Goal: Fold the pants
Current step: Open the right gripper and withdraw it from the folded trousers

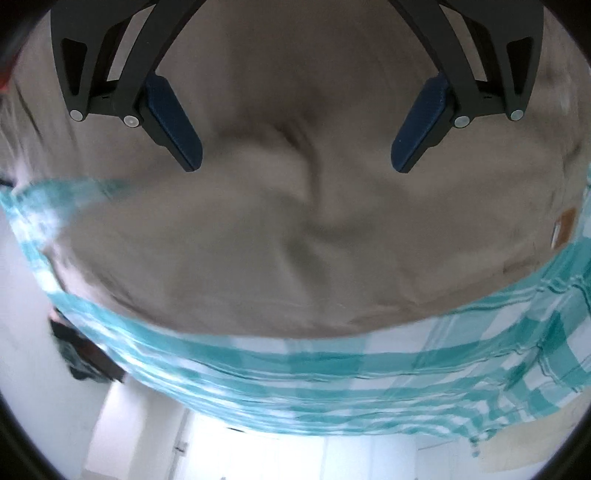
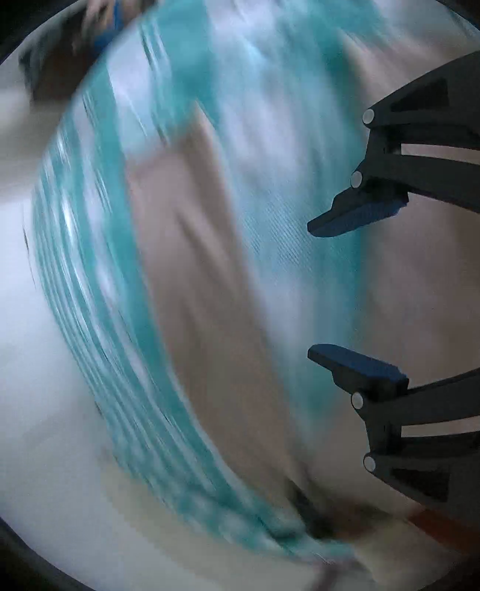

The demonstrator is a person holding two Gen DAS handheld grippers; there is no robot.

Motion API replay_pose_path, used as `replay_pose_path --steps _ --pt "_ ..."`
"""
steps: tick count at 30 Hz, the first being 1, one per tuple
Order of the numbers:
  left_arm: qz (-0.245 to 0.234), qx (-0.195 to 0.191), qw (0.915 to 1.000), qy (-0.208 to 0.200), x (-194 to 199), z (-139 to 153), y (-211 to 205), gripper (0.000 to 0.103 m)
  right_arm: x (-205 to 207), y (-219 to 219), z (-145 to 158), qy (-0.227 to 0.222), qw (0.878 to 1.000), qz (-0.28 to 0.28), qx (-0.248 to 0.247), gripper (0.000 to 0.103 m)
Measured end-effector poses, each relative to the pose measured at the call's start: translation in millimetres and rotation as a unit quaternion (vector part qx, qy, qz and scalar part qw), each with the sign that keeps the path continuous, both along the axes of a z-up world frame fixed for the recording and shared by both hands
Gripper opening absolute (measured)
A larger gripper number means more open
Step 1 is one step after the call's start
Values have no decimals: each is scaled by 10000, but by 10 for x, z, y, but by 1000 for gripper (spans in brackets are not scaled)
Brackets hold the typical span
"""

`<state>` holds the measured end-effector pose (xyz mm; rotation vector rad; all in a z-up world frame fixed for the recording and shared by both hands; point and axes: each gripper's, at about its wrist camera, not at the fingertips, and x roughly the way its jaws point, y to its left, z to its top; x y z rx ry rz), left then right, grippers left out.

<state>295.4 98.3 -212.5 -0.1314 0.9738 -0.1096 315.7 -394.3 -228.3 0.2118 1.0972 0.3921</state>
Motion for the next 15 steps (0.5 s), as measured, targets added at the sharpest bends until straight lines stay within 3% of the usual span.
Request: replay_pose_path --steps 2,4,6,7,10,13,15 --pt "-267 97 9995 130 -204 -84 -168 102 -499 323 -232 407 9985 335 156 61" --pt "-474 516 9972 246 -337 -219 -322 102 -794 319 -378 574 9977 242 -265 60" --pt "-459 698 9963 181 -387 -281 -372 103 -931 -105 -436 500 9956 -456 -647 60" --pt "-459 684 9963 223 -366 -304 -372 103 -1041 -546 -434 466 9889 -1191 -756 58" --pt "-462 571 9966 363 -311 -337 -352 103 -1268 -1292 -272 353 9634 -2454 -1021 53" --pt "-463 516 9968 392 -301 -348 -340 103 -1441 -1165 79 -196 9575 -2585 -1263 70" --pt "-463 508 9968 402 -293 -344 -325 103 -1491 -833 262 -624 9656 -2293 -1051 74"
